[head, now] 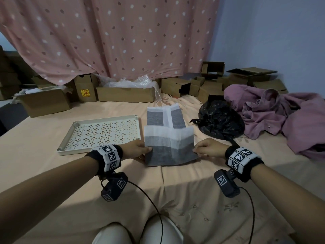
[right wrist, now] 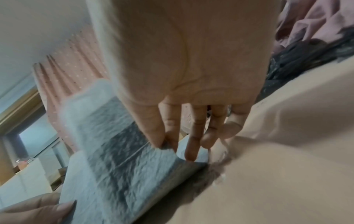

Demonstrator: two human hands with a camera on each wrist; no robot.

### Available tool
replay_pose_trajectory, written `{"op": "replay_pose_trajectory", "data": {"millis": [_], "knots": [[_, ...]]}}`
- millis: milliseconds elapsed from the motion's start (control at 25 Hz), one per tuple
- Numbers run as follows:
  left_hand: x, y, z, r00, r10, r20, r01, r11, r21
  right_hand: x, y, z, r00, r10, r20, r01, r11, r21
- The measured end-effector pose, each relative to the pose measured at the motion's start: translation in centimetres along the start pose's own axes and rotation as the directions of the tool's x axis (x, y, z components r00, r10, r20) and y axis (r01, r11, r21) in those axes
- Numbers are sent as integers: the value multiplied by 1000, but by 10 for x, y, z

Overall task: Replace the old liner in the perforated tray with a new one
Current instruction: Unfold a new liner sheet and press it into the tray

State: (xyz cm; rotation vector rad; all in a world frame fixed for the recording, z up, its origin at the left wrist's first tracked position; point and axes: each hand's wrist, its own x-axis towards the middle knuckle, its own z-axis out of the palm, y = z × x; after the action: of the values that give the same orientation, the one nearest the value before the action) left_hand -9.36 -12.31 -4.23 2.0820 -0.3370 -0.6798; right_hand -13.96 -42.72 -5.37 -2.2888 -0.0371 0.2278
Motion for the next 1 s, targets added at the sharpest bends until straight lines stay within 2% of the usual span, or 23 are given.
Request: {"op": "replay_pose_trajectory", "data": {"millis": [120,200,280,360,440,480,600,720,880,1000], "knots": [[10,-5,1,998,-49,-50,46,997,-63,13,9,10,992,92,-87,-91,996,11],[18,-8,-1,991,-74,-107,74,997,-6,20,15,13,988,115,-103,-114,993,17],[19,-8,-5,976,-10,-216,50,982,182,25,18,12,985,139,-99,-134,990,50],[19,-3,-9,959,120,-256,-2,908,419,27,18,10,982,175,-77,-168,982,92],[17,4,-8,967,191,-171,-55,807,588,29,14,8,970,242,-29,-236,962,135],[16,8,-5,979,177,-97,-72,755,652,30,12,7,965,263,-12,-260,959,112],[20,10,6,996,53,77,-93,582,807,33,4,7,966,255,-28,-257,952,-167],[25,10,10,995,14,100,-94,475,875,37,-4,10,964,264,-29,-255,887,-386],[29,22,20,990,-55,129,-106,313,944,41,-17,9,955,291,58,-244,883,-401],[33,32,25,985,-107,138,-107,253,961,34,-32,7,945,316,90,-264,894,-363]]}}
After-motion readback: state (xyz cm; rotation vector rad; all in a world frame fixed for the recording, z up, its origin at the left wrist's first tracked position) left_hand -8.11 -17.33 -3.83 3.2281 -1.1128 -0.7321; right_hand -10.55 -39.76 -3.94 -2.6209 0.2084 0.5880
